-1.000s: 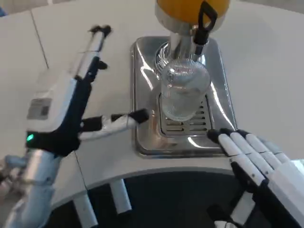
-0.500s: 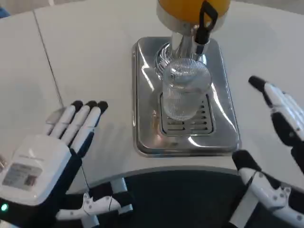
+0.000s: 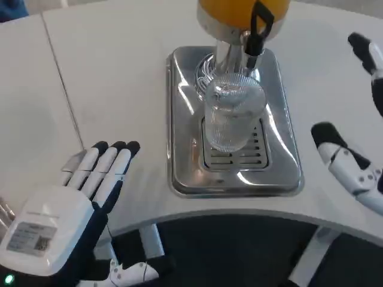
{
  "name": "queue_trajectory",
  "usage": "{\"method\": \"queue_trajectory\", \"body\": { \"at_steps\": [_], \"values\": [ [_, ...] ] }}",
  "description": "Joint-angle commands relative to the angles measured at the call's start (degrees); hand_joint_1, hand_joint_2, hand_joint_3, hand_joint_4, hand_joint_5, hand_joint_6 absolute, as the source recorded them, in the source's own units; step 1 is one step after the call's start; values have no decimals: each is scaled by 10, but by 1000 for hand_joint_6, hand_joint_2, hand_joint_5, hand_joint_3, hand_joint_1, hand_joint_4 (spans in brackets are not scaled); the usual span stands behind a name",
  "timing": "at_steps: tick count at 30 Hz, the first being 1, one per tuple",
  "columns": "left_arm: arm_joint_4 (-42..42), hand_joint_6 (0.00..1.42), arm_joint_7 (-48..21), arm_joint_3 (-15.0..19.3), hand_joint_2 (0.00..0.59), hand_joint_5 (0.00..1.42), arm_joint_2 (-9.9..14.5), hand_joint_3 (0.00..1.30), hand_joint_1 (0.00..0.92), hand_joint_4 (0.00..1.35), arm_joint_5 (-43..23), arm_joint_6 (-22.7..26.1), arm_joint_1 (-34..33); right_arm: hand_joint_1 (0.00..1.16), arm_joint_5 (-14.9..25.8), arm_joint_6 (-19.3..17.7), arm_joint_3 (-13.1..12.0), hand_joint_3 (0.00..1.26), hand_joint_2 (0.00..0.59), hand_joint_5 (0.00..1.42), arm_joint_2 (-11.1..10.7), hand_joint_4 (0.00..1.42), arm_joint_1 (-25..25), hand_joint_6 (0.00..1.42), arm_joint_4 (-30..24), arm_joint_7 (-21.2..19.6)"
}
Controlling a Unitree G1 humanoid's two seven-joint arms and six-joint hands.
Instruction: Grasp the cup under the faucet to collect the drink, then remove the cup.
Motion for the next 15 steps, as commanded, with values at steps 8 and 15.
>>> {"method": "queue_trajectory", "body": {
  "at_steps": [8, 15],
  "values": [
    [-8, 58, -11, 1, 52, 0, -9, 0, 0, 0, 7, 1, 16, 405, -6, 50, 34, 0, 429, 0, -33, 0, -89, 0, 39, -5],
    [-7, 59, -8, -5, 59, 0, -23, 0, 0, 0, 11, 4, 10, 393, -22, 58, 75, 0, 429, 0, -25, 0, -157, 0, 86, -32]
  ]
}}
